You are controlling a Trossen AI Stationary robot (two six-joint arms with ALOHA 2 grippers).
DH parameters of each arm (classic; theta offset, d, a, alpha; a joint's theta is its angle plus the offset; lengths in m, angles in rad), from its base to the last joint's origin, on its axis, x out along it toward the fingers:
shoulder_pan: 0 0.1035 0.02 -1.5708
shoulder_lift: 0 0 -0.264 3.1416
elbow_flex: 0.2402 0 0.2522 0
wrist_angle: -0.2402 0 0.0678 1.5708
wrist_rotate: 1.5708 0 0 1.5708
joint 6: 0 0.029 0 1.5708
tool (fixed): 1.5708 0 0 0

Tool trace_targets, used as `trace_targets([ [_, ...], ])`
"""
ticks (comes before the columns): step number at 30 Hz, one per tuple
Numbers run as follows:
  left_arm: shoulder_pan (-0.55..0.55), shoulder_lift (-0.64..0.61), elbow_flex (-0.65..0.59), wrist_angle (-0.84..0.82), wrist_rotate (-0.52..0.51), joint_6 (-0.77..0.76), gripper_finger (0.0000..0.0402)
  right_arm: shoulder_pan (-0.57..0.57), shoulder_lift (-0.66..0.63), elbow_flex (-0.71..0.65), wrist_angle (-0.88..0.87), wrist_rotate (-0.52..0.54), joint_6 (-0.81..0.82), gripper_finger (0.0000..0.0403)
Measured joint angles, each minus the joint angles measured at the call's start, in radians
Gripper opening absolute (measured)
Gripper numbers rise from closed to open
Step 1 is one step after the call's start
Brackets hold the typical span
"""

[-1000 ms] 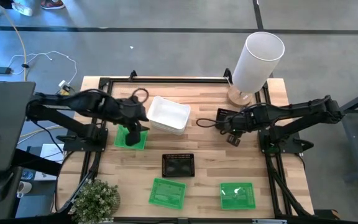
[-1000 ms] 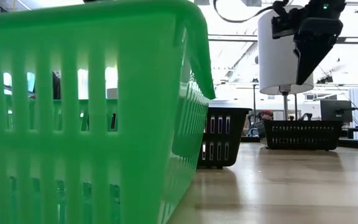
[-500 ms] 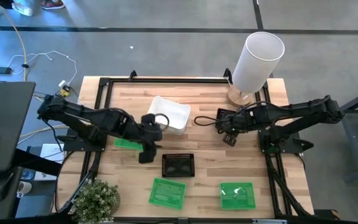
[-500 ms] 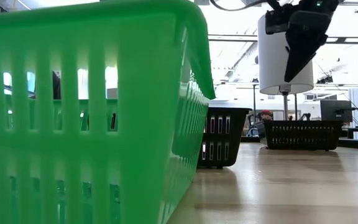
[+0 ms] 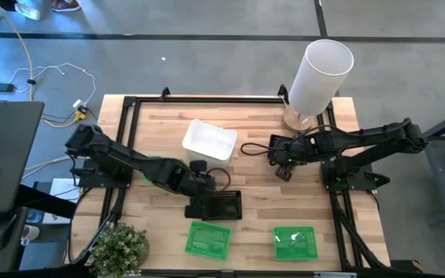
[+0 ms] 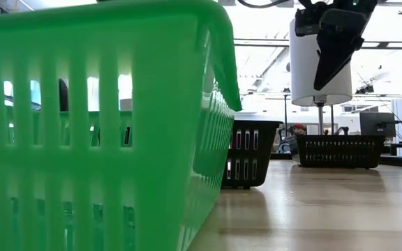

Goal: Stack baskets by color
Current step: Stack the bottom black bin on top of the other black bins

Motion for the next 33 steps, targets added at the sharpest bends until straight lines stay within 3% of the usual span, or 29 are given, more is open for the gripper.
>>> trace_targets([
  [10, 0.002, 0.109, 0.000, 0.016, 0.002, 0.000, 0.0156, 0.000, 0.000, 0.000, 0.001, -0.001, 0.000, 0.0118],
  [33, 0.022, 0.230, 0.000, 0.049, -0.056, 0.019, 0.0156, 0.000, 0.000, -0.002, 0.010, -0.030, 0.008, 0.0117],
])
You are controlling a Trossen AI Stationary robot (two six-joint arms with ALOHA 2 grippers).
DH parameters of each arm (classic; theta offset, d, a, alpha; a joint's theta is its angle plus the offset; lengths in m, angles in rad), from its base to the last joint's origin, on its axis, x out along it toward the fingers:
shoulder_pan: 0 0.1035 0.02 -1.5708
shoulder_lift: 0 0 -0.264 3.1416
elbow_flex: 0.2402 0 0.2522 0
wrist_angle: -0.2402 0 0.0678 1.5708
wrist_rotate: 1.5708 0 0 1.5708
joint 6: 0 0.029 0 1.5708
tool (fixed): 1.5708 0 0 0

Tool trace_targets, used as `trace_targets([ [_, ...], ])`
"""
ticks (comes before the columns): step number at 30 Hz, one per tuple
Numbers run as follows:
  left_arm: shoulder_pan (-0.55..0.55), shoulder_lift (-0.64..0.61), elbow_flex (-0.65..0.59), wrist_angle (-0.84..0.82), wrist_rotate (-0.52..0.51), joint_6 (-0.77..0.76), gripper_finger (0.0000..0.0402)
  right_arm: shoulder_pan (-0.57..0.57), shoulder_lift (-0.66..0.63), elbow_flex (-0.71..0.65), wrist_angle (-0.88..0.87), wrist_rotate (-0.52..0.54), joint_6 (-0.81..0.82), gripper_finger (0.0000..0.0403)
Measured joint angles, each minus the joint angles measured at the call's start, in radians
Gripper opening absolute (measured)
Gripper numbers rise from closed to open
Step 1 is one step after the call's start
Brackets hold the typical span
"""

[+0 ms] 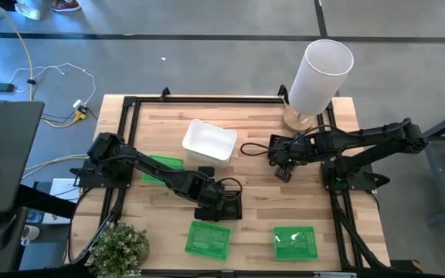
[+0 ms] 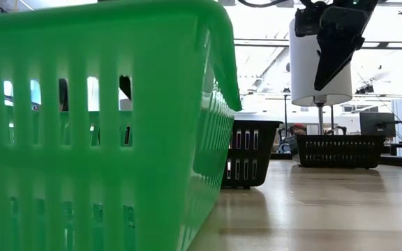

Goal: Stack baskets by color
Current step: Stack the bottom black bin on top of the other black bins

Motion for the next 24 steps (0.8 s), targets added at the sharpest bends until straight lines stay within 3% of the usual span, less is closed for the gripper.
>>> trace_targets([
  [14, 0.031, 0.066, 0.000, -0.010, 0.065, 0.036, 0.0151, 0.000, 0.000, 0.000, 0.017, -0.018, 0.001, 0.0117],
  [24, 0.033, 0.074, 0.000, 0.001, 0.099, 0.045, 0.0062, 0.000, 0.000, 0.000, 0.040, -0.019, 0.093, 0.0117],
])
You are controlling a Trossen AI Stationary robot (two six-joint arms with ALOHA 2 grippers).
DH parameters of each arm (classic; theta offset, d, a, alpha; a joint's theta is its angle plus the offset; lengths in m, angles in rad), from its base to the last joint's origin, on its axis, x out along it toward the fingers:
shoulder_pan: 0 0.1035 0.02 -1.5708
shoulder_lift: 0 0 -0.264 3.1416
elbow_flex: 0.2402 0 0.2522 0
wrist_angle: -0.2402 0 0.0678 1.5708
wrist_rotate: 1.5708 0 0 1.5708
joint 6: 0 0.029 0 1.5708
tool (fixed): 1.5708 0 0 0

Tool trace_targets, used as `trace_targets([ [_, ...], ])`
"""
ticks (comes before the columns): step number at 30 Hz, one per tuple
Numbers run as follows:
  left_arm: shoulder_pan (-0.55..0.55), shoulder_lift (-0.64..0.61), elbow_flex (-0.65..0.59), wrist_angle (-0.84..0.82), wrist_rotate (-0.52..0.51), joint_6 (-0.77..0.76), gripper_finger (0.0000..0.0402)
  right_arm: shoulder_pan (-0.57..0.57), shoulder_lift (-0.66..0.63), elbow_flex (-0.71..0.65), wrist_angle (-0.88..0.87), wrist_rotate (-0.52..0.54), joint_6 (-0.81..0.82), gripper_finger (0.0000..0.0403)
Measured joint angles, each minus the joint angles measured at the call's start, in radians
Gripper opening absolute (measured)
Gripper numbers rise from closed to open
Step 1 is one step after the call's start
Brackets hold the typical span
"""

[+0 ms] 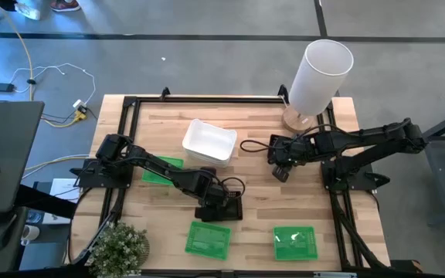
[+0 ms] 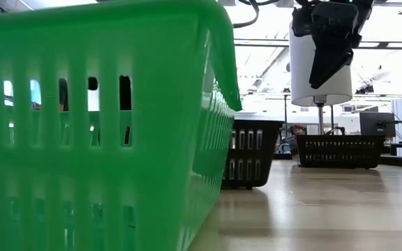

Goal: Stack baskets by color
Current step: Stack the bottom black bin on top of the other black bins

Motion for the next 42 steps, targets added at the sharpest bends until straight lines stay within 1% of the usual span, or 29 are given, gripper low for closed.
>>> trace_targets([
  [4, 0.000, 0.000, 0.001, 0.008, 0.034, -0.001, 0.0013, 0.003, 0.000, 0.000, 0.005, 0.000, 0.052, 0.0117],
  [5, 0.000, -0.001, 0.001, 0.007, 0.035, 0.000, 0.0008, 0.007, 0.000, 0.000, 0.009, 0.002, 0.066, 0.0117],
  [10, 0.000, -0.001, 0.001, 0.015, 0.020, -0.002, 0.0008, 0.048, 0.000, 0.000, 0.022, 0.009, 0.131, 0.0117],
  [15, 0.002, -0.001, 0.001, 0.023, -0.041, -0.008, 0.0002, 0.099, 0.000, 0.000, 0.059, 0.062, 0.186, 0.0117],
  [18, 0.009, -0.001, 0.013, 0.018, -0.063, -0.012, 0.0001, 0.130, 0.000, 0.000, 0.104, 0.117, 0.213, 0.0117],
  [21, 0.013, -0.001, 0.038, 0.018, -0.104, -0.018, 0.0001, 0.160, 0.000, 0.000, 0.161, 0.182, 0.223, 0.0117],
  [25, 0.013, -0.001, 0.080, 0.016, -0.189, -0.017, 0.0000, 0.197, 0.000, 0.000, 0.224, 0.282, 0.221, 0.0117],
  [28, 0.015, -0.001, 0.118, 0.007, -0.237, -0.018, 0.0000, 0.215, 0.000, 0.000, 0.238, 0.318, 0.217, 0.0117],
  [34, 0.016, -0.001, 0.178, -0.019, -0.380, -0.018, 0.0000, 0.236, 0.000, 0.000, 0.239, 0.326, 0.214, 0.0120],
  [40, 0.020, -0.001, 0.207, -0.029, -0.460, -0.017, 0.0000, 0.254, 0.000, 0.000, 0.268, 0.348, 0.212, 0.0145],
  [42, 0.029, -0.001, 0.207, -0.032, -0.464, -0.024, 0.0000, 0.258, 0.000, 0.000, 0.294, 0.342, 0.196, 0.0158],
])
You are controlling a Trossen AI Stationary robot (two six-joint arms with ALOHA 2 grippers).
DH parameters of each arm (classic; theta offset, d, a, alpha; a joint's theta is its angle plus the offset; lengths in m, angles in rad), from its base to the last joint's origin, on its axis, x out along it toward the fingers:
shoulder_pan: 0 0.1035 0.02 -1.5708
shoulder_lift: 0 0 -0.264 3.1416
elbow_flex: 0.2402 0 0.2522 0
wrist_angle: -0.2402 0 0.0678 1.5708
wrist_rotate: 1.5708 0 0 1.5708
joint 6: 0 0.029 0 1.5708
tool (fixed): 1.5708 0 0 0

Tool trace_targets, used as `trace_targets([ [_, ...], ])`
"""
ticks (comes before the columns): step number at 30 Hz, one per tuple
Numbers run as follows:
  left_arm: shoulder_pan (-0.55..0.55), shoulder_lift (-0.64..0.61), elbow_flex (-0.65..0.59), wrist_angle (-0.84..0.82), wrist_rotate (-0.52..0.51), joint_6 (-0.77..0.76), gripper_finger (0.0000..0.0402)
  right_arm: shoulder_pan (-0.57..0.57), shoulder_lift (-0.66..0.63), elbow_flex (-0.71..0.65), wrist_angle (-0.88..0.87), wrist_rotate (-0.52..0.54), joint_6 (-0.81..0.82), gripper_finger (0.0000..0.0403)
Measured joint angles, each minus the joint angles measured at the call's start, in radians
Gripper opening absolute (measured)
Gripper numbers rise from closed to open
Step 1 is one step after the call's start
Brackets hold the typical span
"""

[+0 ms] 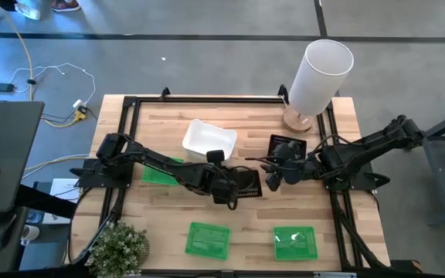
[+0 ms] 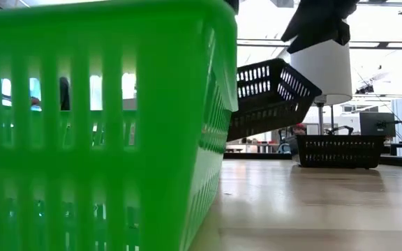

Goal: Stack baskets by color
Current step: Stack the bottom black bin on top of the other black bins

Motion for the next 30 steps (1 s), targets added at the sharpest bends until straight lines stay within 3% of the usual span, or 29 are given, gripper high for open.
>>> trace_targets([
  [5, 0.024, 0.000, 0.000, -0.004, -0.002, -0.027, 0.0000, 0.004, 0.008, 0.000, 0.024, -0.031, -0.019, 0.0177],
  [15, 0.032, 0.000, 0.000, -0.002, -0.001, -0.038, 0.0000, -0.001, 0.141, 0.000, 0.018, -0.013, 0.019, 0.0168],
  [25, 0.032, 0.000, 0.000, -0.002, 0.002, -0.040, 0.0000, -0.022, 0.244, 0.000, 0.020, -0.001, 0.078, 0.0145],
  [30, 0.032, 0.000, 0.000, -0.001, 0.002, -0.038, 0.0000, -0.026, 0.263, 0.000, 0.019, 0.003, 0.115, 0.0103],
])
